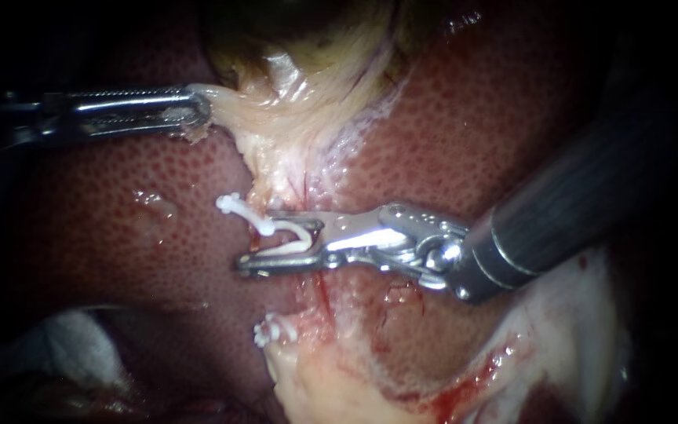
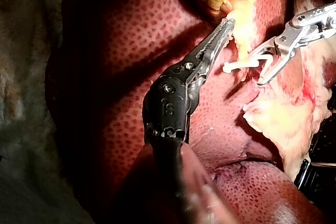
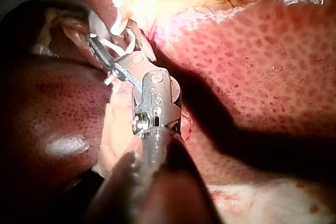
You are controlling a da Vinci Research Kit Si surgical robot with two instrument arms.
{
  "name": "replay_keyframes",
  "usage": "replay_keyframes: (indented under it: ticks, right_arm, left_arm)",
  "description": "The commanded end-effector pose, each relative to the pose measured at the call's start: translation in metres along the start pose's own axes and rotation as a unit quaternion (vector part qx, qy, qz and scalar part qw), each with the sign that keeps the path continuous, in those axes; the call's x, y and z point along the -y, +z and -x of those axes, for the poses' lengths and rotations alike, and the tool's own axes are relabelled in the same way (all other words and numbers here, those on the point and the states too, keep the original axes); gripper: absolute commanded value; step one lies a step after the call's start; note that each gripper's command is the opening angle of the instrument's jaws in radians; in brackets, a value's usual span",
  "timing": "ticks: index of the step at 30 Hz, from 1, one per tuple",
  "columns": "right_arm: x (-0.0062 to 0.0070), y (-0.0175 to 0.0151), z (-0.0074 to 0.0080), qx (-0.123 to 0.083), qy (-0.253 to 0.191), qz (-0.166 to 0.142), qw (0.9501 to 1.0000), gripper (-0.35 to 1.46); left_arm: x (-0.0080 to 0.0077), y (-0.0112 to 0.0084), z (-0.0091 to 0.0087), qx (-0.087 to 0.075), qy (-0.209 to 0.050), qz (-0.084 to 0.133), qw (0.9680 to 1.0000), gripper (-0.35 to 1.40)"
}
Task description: Clipping first clip right tube
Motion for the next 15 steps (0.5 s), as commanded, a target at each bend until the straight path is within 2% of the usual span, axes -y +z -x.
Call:
replay_keyframes:
  ticks: [1,15]
  right_arm:
    - [0.0000,0.0000,0.0000,0.000,0.000,0.000,1.0000,0.48]
    - [0.0000,-0.0008,0.0003,0.001,0.000,-0.002,1.0000,0.49]
  left_arm:
    - [0.0000,0.0000,0.0000,0.001,0.000,0.000,1.0000,-0.35]
    - [0.0000,-0.0001,0.0000,0.002,0.000,0.000,1.0000,-0.35]
